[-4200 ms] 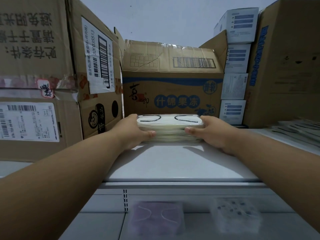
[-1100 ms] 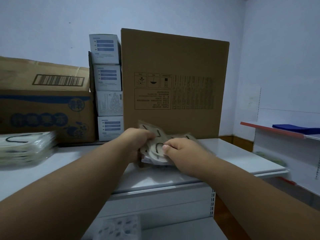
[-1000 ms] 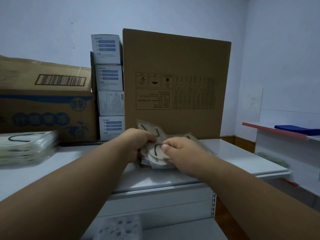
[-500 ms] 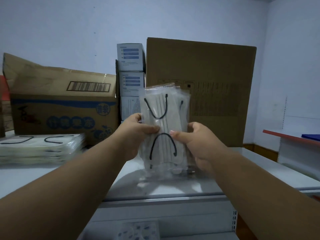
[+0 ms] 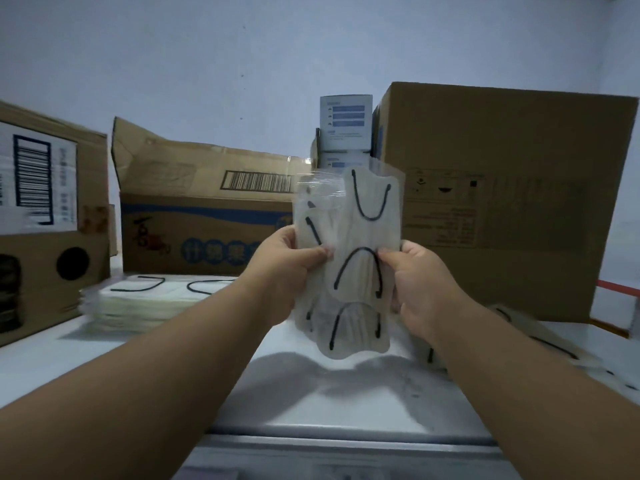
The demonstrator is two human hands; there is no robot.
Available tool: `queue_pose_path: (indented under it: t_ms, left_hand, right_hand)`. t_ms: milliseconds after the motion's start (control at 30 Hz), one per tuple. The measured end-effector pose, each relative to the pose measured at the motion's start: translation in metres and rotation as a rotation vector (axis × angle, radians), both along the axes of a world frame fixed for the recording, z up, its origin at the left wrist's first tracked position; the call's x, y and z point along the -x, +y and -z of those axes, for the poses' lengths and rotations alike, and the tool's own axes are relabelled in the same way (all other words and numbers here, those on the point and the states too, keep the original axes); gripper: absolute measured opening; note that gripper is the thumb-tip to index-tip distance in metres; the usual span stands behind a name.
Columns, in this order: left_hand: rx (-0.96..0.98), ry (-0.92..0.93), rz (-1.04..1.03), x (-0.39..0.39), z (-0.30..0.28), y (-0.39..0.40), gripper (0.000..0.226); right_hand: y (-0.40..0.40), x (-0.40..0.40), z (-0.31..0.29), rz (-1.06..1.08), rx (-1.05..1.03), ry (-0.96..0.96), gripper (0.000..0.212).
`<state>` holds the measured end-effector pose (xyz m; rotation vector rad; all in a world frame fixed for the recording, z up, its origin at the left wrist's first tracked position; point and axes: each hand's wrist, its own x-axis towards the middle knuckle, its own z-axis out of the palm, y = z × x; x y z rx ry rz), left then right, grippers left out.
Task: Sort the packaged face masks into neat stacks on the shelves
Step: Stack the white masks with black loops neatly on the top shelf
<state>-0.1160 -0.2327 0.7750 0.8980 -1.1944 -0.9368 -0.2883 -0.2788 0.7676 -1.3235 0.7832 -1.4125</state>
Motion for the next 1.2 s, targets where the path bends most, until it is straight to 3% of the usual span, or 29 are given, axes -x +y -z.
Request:
queue_pose_path:
  t_ms: [167,333,467,600,767,900,1033,1200]
  left_hand:
    - [0.033,0.022,-0.050,-0.004,0.019,-0.012,0.026]
    - [-0.097,0.063,0.117,-0.006,0.026,-0.017,0.024]
    - [-0.123,0.058,0.127,-0.003,0.030,-0.019,0.033]
    - [-0.059,0.082,-0.049,-0.008,0.029,-0.023,0.032]
    - [0.001,0.071,-0.109,-0.010,0.032,-0.021,0.031]
    - [-0.042,0.045,-0.049,-0.009,0.035,-0.018,0.036]
    - [-0.050,0.019,-0.098,-0.011,0.033,-0.019,0.026]
    - [-0.037,0.056,-0.130,-0.014,0.031,-0.021,0.025]
  right_hand:
    - [-0.010,-0.007,0.022,0.052,0.042,0.000,0.009]
    - [-0.017,0.004,0.026,0.216,0.016,-0.090,0.016]
    - [-0.017,0.003,0.029,0.248,0.056,0.000,0.019]
    - [-0.017,0.007,0.034,0.280,0.109,0.177,0.014]
    - [-0.006,0.005,0.038,0.153,0.104,0.292,0.010]
    - [-0.006,0.006,0.035,0.147,0.107,0.249,0.006]
    - [-0.013,0.005,0.036,0.237,0.138,0.217,0.004]
    - [-0.016,0.012,0.032,0.283,0.131,0.069,0.016]
